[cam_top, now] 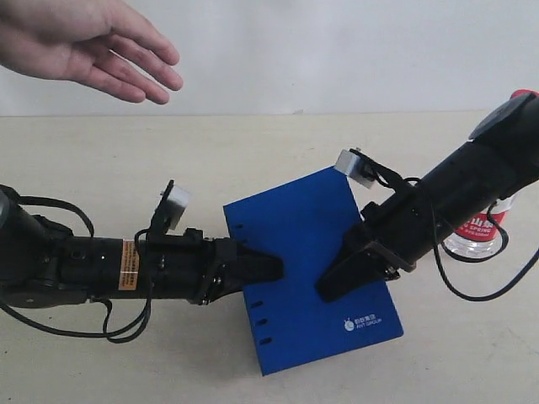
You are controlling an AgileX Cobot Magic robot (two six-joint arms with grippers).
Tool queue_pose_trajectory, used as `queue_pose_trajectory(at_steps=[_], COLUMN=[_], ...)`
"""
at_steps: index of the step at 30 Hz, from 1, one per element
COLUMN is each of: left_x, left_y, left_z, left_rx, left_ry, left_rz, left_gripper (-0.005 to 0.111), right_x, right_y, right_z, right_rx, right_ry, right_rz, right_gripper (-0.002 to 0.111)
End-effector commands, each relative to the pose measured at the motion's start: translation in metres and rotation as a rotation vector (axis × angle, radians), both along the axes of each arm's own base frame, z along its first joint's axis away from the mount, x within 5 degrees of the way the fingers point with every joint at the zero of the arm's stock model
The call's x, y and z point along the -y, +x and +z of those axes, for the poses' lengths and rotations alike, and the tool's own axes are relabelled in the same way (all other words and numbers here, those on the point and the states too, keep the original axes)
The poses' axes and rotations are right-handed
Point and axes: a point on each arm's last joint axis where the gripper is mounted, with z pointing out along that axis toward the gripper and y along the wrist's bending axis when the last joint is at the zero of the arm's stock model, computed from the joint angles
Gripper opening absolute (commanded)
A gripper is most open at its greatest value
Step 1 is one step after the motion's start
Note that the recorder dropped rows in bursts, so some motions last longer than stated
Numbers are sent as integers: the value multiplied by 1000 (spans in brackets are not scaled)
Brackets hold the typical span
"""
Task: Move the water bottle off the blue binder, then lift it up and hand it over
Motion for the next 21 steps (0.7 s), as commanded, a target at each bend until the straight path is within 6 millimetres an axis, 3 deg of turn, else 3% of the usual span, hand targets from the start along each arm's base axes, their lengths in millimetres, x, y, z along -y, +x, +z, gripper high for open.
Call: queue_pose_trajectory(at_steps=[1,5,10,21], left_x=[-4,-31,-58,-53], left_y=[11,24,25,-4], left_z=[21,21,11,8], left_rx=[100,106,87,98], left_ry=[-146,-146,-35,-2], left_rz=[36,138,117,-242], left_gripper=[5,5,5,5], right_x=[3,8,18,17], right_y=[0,-1,-1,28], right_z=[-6,-9,-8,-7], right_rx=[31,45,86,306], right_ry=[-52,-107,-225,-266], right_rz=[14,61,99,-165], right_gripper=[41,60,60,60])
